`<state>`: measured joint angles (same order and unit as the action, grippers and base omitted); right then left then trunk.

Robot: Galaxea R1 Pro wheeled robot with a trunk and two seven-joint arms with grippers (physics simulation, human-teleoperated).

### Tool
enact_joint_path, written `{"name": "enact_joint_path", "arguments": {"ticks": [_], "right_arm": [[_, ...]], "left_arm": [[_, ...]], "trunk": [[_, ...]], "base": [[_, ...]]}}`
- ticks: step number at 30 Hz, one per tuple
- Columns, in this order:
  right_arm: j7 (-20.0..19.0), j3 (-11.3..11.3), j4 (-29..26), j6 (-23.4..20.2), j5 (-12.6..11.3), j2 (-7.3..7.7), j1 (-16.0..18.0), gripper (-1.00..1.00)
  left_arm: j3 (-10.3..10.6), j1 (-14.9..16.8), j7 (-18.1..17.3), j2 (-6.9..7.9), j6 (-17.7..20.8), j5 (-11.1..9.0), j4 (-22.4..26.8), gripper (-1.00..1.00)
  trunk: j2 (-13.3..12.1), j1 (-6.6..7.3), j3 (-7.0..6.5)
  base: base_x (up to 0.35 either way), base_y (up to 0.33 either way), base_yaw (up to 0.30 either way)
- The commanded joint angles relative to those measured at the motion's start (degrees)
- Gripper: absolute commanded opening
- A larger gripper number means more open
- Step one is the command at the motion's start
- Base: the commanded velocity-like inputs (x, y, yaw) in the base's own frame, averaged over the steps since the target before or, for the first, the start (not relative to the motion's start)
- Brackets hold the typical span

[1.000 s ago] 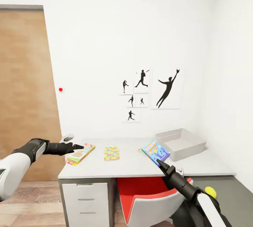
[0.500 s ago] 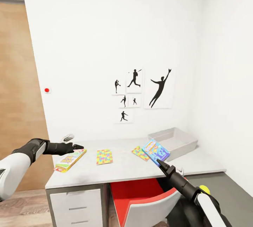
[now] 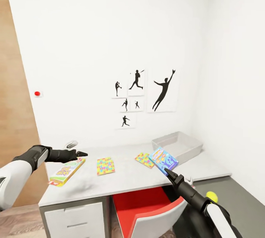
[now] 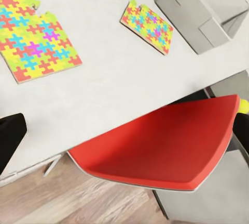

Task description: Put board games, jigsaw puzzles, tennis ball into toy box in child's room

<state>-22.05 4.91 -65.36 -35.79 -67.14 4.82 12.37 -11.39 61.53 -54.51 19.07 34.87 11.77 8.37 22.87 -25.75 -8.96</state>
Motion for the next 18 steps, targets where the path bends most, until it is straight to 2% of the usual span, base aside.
{"name": "enact_joint_path", "arguments": {"ticks": [1, 4, 11, 18], "right_arm": [[0.0, 0.1, 0.0, -0.4, -0.3, -0.01, 0.0, -1.00], [-0.1, 0.1, 0.1, -0.4, -0.3, -0.01, 0.0, -1.00], [-0.1, 0.0, 0.1, -0.4, -0.2, -0.16, 0.1, -1.00], [-0.1, 0.0, 0.1, -0.3, -0.2, -0.23, 0.0, -1.00]], "left_arm": [[-0.5, 0.0, -0.3, 0.00, 0.4, 0.5, 0.1, 1.00], [-0.5, 0.0, -0.2, 0.00, 0.4, 0.5, 0.1, 1.00], [-0.5, 0.0, 0.0, -0.05, 0.4, 0.5, 0.1, 1.00], [-0.5, 0.0, 0.0, -0.04, 0.4, 0.5, 0.1, 1.00]], "trunk": [[0.0, -0.03, 0.11], [0.0, -0.03, 0.33], [0.0, -0.03, 0.54], [0.0, -0.03, 0.43]], "base": [[0.102, 0.205, -0.137], [0.105, 0.129, -0.137], [0.154, 0.016, -0.063], [0.259, 0.000, -0.229]]}}
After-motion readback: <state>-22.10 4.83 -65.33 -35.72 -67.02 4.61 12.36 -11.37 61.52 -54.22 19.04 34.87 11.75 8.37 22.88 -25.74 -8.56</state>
